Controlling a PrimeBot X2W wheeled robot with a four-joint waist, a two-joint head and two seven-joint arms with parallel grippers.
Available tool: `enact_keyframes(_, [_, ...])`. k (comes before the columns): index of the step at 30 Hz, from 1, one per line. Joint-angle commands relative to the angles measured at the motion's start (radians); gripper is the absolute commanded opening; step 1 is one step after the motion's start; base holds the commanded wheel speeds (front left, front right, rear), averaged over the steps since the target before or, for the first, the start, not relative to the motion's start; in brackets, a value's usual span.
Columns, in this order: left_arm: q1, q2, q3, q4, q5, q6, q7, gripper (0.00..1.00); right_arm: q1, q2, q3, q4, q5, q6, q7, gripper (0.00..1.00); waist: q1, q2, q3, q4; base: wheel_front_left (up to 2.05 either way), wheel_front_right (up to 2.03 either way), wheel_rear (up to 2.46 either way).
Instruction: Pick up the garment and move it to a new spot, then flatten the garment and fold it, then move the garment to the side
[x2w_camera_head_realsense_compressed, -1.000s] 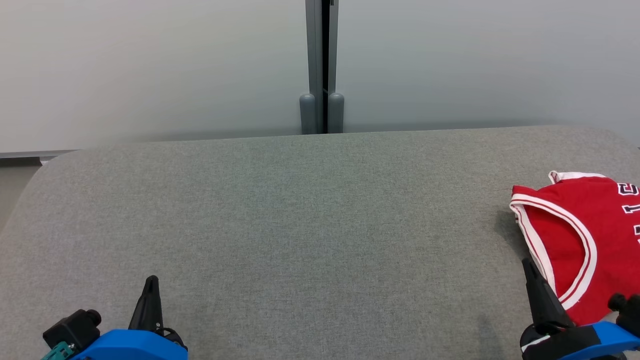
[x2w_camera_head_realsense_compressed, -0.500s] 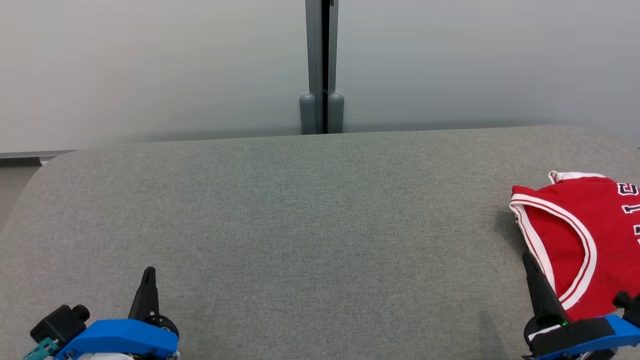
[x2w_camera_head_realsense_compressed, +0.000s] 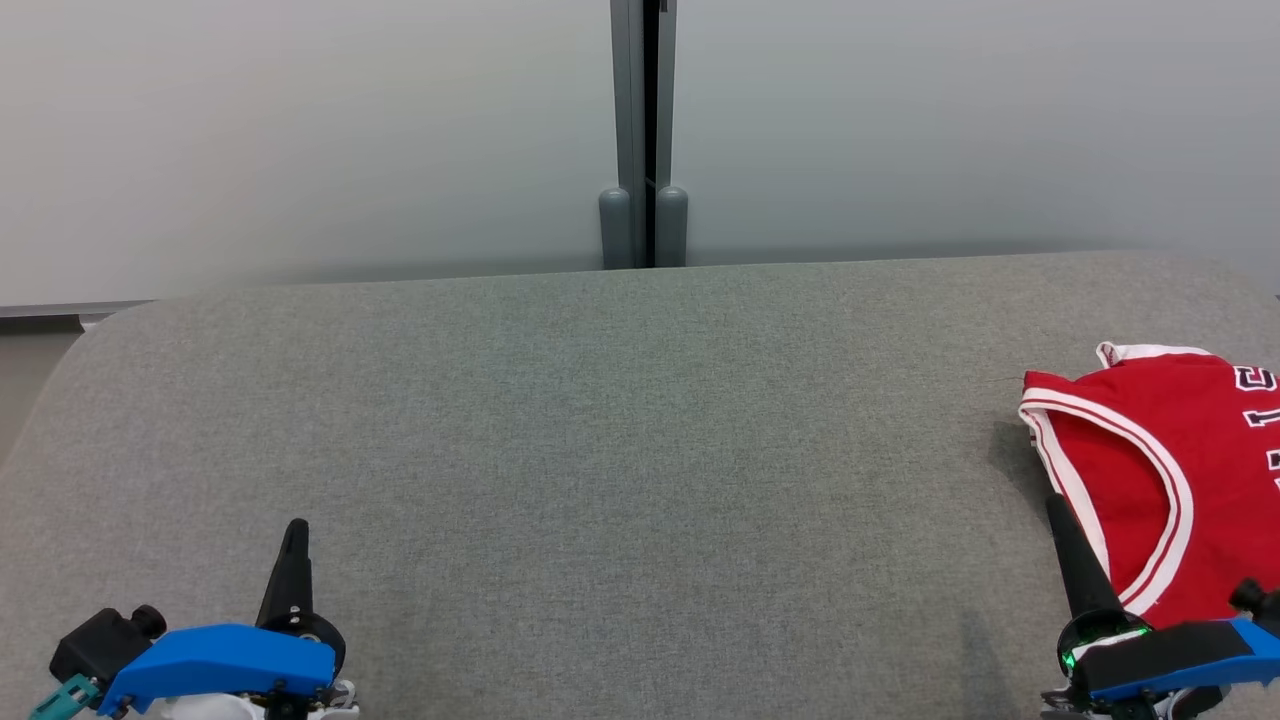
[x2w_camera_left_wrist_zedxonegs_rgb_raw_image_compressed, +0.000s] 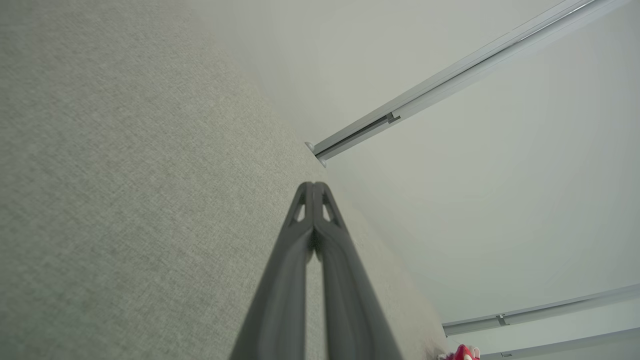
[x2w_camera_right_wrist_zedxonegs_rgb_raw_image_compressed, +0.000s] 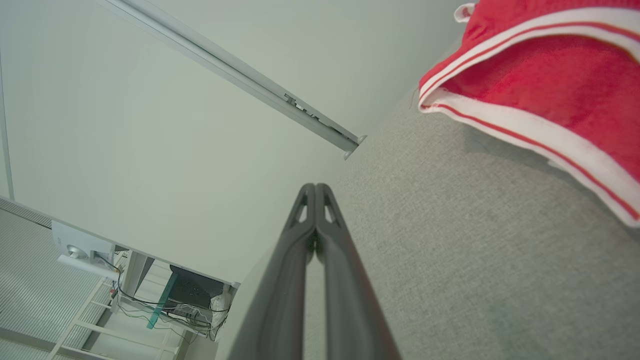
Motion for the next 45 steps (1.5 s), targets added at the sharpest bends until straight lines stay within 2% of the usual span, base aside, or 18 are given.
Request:
enact_keyframes(1, [-0.026, -0.001, 0.017, -0.008, -0.025, -0.010, 0.008, 0.00, -0.025, -0.009, -0.003, 0.000, 0.033, 0.000, 0.002, 0.00, 0.0000, -0.0001, 0.000, 0.000, 0.00, 0.00, 0.00])
enact_keyframes(45, [-0.065, -0.077, 0.136, -0.002, -0.350, -0.079, 0.109, 0.00, -0.094, -0.006, -0.016, 0.093, 0.427, 0.000, 0.035, 0.00, -0.0001, -0.0001, -0.002, -0.001, 0.00, 0.00, 0.00])
